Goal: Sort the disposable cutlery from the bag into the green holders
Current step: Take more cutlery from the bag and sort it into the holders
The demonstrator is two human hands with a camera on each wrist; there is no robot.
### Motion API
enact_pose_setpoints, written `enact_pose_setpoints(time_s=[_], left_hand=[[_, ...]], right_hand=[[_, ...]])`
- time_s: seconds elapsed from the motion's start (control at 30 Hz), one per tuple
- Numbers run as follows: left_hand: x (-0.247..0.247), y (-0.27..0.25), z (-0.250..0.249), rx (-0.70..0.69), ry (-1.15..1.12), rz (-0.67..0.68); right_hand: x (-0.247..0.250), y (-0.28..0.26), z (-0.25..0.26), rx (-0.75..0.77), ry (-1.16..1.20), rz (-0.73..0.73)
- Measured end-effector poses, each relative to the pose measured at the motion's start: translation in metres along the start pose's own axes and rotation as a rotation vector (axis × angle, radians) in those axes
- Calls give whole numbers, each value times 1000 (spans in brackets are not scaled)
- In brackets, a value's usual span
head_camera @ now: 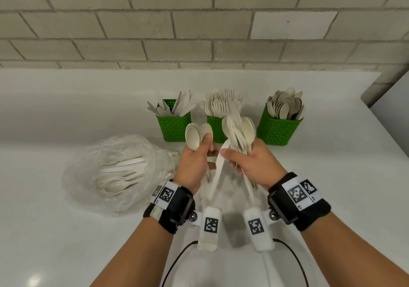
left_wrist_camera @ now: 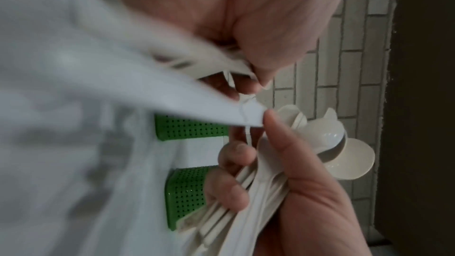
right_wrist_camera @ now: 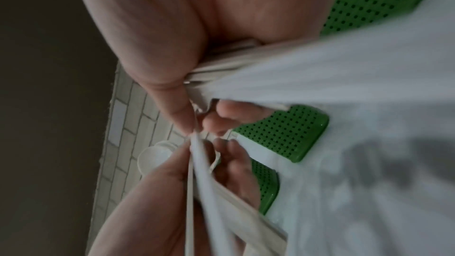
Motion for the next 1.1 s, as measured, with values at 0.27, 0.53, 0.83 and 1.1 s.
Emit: enact_pose_setpoints(time_s=[0.27, 0.53, 0.83, 1.1], left_hand=[[-29, -12, -4, -116, 194, 256], [0, 4, 6, -122, -18, 29], [13, 3, 12, -197, 73, 20], [-9, -7, 12, -143, 137, 157]], right_hand=[[15, 6, 0, 96, 253, -99], [9, 3, -6, 194, 315, -101], [-14, 10, -49, 40, -52, 38], [-35, 3, -23, 116, 7, 135]])
Point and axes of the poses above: each hand's wrist, its own y-axis towards the middle knuckle, its own x-axis out of the back of the hand, z = x × y, the point moved 9 cm from there along y, towards the middle knuckle, and after that the axes turned 3 degrees about z, right-handed, at the moved point
